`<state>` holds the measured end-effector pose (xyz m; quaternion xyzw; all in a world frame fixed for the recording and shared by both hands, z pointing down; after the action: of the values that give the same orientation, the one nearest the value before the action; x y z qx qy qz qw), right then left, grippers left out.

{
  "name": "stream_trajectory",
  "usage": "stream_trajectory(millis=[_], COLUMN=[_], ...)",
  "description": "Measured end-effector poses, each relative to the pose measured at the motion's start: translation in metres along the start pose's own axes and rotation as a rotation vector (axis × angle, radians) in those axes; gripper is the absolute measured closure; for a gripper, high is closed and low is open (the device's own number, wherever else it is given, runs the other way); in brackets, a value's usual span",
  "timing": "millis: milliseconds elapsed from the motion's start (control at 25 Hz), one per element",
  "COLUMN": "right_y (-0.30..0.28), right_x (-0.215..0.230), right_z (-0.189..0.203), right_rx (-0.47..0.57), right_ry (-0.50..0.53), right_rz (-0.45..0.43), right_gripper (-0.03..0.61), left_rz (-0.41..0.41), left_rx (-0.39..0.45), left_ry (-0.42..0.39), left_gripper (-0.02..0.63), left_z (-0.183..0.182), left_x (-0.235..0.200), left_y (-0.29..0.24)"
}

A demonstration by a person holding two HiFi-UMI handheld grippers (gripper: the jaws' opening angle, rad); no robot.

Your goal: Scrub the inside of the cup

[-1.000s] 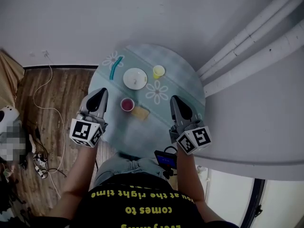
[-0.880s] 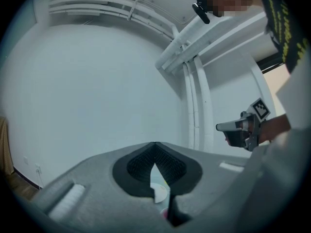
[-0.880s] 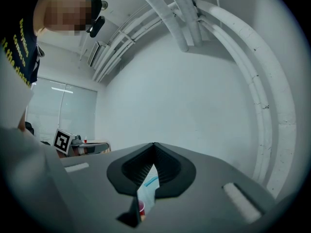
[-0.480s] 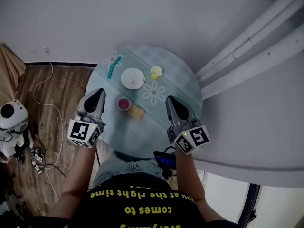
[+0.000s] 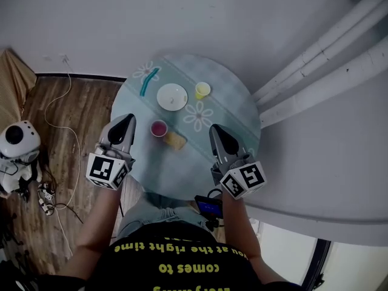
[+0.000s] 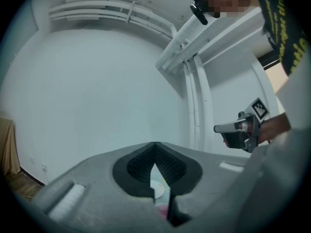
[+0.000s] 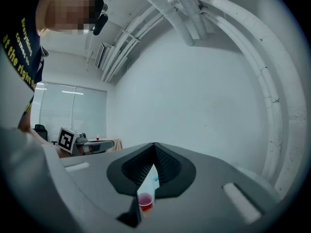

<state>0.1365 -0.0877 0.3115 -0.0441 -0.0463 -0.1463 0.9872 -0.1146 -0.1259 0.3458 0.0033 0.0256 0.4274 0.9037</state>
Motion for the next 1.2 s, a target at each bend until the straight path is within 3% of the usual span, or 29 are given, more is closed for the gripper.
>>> stream_trajectory(millis=[640,880,1040,1200], right_y=[-0.012,-0.02,-0.025,-0.032], right_x=[-0.001,0.003,0.006,0.012], right_z=[0.002,0.021,0.035,0.052], right_rx=[0.007,-0.034,-0.065,-0.105], right_ry=[-0.052,-0.072,-0.077,-0.082], right_rz=[-0.026,-0.021,-0.016,-0.004], right_gripper=[0.573,0.572,0.572,0.572], left_rz=[-0.059,-0.051,-0.068,-0.049], left_rx=[-0.006,-0.002,-0.043,-0.067], left_ry=[0.0,0.018,0.058,0.046], left_gripper=[0.612,0.612,0.612,0.612], left_z=[0.012,0.022,0.036,0.057], left_x=[-0.007,-0.006,-0.011,-0.016], left_y=[0.006,-0.002,-0.004,-0.009])
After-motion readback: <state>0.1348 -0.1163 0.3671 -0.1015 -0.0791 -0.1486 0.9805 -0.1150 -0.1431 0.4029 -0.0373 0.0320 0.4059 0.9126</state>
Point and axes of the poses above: the fingertips, and each gripper's own axes: y backward along the fingers, x to its right, z out of its underside, the point moved 4 cm from there along y, backward along the fingers, and after that the axes turned 15 degrees about z, right-handed, at the moved point
